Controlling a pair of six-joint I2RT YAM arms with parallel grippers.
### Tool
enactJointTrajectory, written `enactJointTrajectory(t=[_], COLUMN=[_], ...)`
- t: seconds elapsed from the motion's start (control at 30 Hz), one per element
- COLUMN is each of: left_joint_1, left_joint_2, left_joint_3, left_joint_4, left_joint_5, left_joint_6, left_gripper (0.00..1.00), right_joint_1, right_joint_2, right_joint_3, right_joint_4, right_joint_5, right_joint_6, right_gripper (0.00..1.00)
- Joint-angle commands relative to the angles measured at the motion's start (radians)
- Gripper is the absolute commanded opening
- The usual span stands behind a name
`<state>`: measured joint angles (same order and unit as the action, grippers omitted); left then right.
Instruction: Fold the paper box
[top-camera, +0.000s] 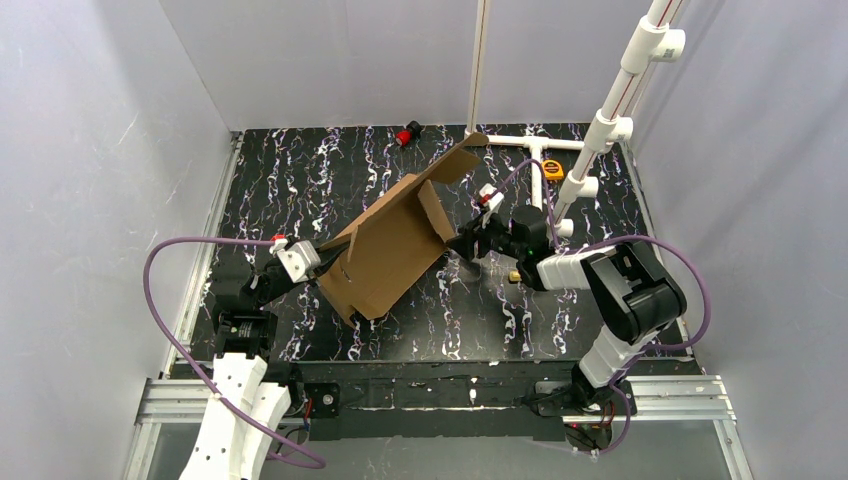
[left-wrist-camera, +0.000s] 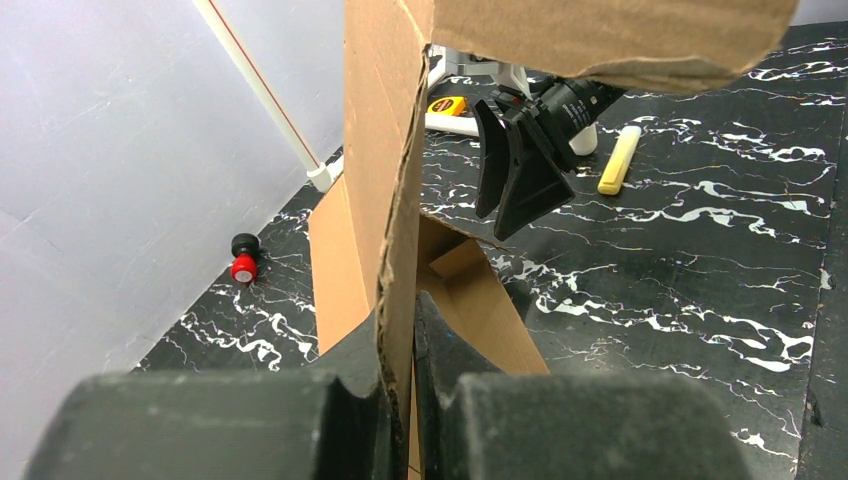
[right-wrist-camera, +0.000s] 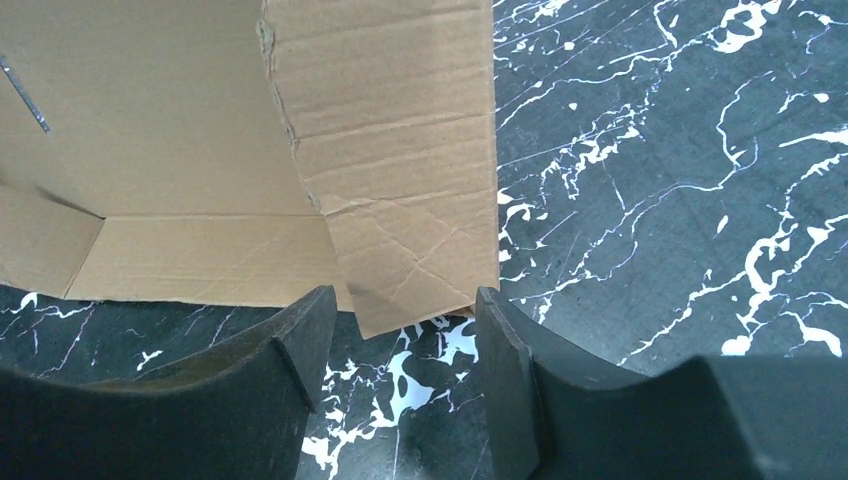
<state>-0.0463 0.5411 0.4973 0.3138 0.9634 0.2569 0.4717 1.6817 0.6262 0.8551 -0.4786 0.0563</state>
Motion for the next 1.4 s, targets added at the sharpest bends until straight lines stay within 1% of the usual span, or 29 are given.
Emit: enactJointTrajectory(t=[0.0,0.13,0.27,0.5,0.67,0.87,0.97,1.03,1.1,1.17,1.23,1.3,1.37], left_joint_1=[-0.006,-0.006,-0.006,-0.006,-0.006,-0.006,-0.006,-0.006,-0.007,-0.007,-0.007,-0.007,-0.009], left_joint_2=[-0.004,0.003,0.008,0.01,0.003,-0.008,-0.018,-0.024,-0.031,-0.035,-0.036,-0.036,-0.034], left_joint_3=[-0.011,-0.008,-0.003,0.0,-0.002,-0.001,0.006,0.007,0.005,0.001,-0.002,-0.003,-0.002], left_joint_4=[-0.02,-0.019,-0.019,-0.019,-0.019,-0.019,-0.02,-0.022,-0.022,-0.021,-0.023,-0.023,-0.022], left_joint_5=[0.013,0.016,0.017,0.013,0.001,-0.039,-0.064,-0.076,-0.087,-0.093,-0.094,-0.092,-0.091], left_joint_6=[-0.02,-0.029,-0.039,-0.055,-0.07,-0.11,-0.149,-0.177,-0.19,-0.196,-0.198,-0.2,-0.2], left_gripper=[0.0,0.0,0.0,0.0,0.0,0.0,0.0,0.0,0.0,0.0,0.0,0.0,0.0], right_joint_1=[-0.002,0.009,0.021,0.048,0.047,0.038,0.016,0.002,-0.011,-0.013,0.0,0.055,0.13], right_joint_2=[0.016,0.062,0.093,0.099,0.035,-0.009,-0.061,-0.111,-0.154,-0.186,-0.205,-0.223,-0.227], right_joint_3=[0.053,0.073,0.081,0.081,0.048,0.039,0.035,0.039,0.065,0.102,0.149,0.192,0.228], right_joint_4=[0.053,0.087,0.102,0.102,0.1,0.067,0.029,-0.033,-0.143,-0.308,-0.472,-0.651,-0.773], right_joint_5=[0.008,0.047,0.054,0.106,0.087,0.105,0.055,0.016,-0.028,-0.091,-0.17,-0.161,-0.09], right_joint_6=[-0.036,-0.053,-0.103,-0.129,-0.173,-0.209,-0.24,-0.281,-0.328,-0.403,-0.511,-0.657,-0.761], right_gripper=[0.62,0.62,0.61,0.65,0.68,0.67,0.66,0.65,0.58,0.45,0.3,0.18,0.11])
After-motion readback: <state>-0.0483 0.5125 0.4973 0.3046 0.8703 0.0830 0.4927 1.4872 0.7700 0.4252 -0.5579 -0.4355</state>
